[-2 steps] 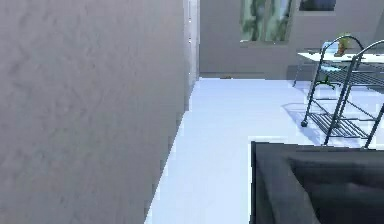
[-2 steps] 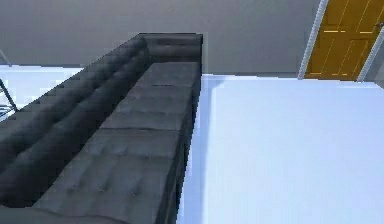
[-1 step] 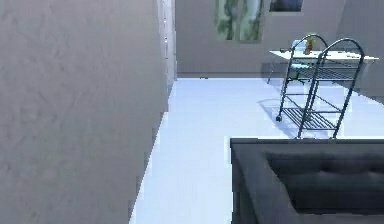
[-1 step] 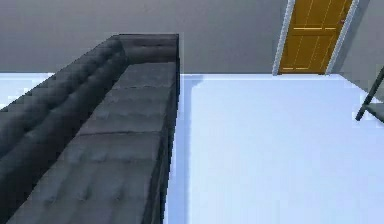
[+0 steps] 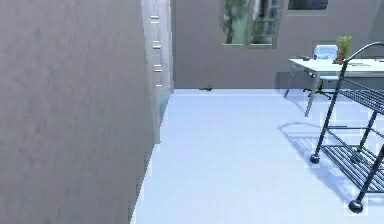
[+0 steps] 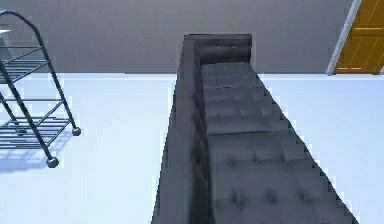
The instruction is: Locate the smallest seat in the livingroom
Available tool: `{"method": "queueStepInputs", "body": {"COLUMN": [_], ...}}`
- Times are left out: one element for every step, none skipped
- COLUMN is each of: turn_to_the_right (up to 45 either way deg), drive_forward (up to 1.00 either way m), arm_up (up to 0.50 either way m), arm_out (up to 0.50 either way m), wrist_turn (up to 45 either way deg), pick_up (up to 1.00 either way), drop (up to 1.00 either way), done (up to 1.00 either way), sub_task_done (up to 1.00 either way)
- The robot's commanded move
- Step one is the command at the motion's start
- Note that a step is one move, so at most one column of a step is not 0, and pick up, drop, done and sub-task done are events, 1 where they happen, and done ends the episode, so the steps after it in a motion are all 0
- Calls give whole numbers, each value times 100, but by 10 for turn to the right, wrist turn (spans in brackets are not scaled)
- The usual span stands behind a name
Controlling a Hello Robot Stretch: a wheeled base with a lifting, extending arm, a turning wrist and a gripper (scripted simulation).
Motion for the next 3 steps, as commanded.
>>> {"method": "queueStepInputs", "body": {"turn_to_the_right": [0,240,0], "drive_forward": [15,0,100], "arm_up": [0,0,0], "arm_out": [0,0,0], "wrist_turn": [0,0,0], "pick_up": [0,0,0], "drop": [0,0,0], "done": [0,0,0], "sub_task_done": [0,0,0]}}
